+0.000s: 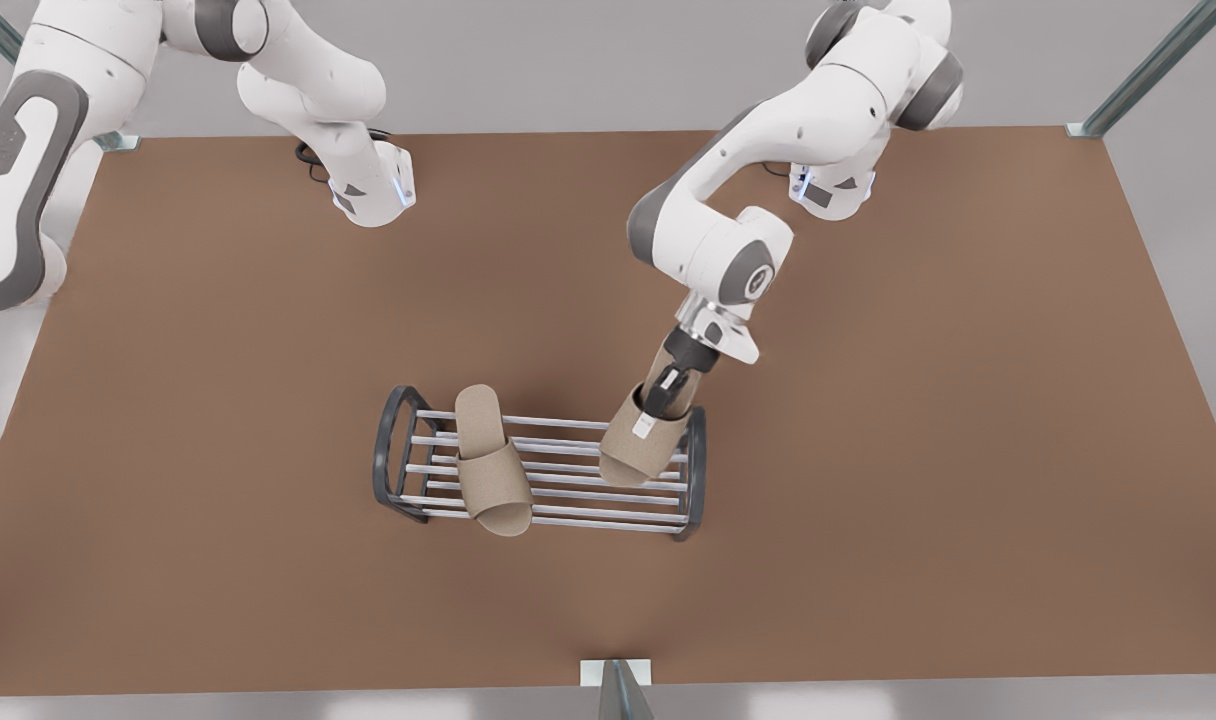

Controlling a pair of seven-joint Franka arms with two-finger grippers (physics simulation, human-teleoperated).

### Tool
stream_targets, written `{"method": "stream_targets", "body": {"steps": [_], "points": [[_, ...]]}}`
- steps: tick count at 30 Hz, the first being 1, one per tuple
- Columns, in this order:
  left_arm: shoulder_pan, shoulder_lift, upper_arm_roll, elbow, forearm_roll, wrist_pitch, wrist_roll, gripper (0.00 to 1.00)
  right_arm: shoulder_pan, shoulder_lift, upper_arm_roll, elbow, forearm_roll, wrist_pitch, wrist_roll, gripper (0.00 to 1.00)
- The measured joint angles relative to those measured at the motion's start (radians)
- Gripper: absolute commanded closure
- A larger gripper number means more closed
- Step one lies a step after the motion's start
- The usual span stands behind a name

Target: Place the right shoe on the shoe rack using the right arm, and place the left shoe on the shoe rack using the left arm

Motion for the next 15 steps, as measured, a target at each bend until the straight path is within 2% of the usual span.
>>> {"method": "stream_targets", "body": {"steps": [2,4,8,11,12,13,14,15], "points": [[-0.055,0.012,0.044,0.002,0.0,0.0,0.0,0.79,0.076,0.043,-0.015,0.104,-0.28,-0.271,0.169,0.0],[-0.136,0.026,0.127,0.01,0.0,0.0,-0.005,0.79,0.166,0.086,-0.018,0.17,-0.469,-0.413,0.329,0.0],[-0.177,0.087,0.181,0.08,0.0,-0.001,-0.016,0.79,0.222,0.102,-0.018,0.188,-0.65,-0.679,0.717,0.0],[-0.17,0.123,0.187,0.127,0.0,-0.003,-0.023,0.79,0.25,0.045,-0.026,0.266,-0.737,-0.857,1.001,0.0],[-0.17,0.128,0.187,0.134,0.0,-0.005,-0.025,0.48,0.248,0.035,-0.025,0.314,-0.754,-0.921,1.086,0.0],[-0.17,0.13,0.187,0.137,0.0,-0.007,-0.028,0.0,0.241,0.027,-0.022,0.341,-0.769,-0.979,1.169,0.0],[-0.173,0.132,0.187,0.137,0.0,-0.01,-0.03,0.0,0.227,0.01,-0.001,0.353,-0.79,-1.029,1.25,0.0],[-0.175,0.132,0.188,0.137,0.0,-0.014,-0.033,0.0,0.179,-0.031,0.085,0.338,-0.821,-1.071,1.332,0.0]]}}
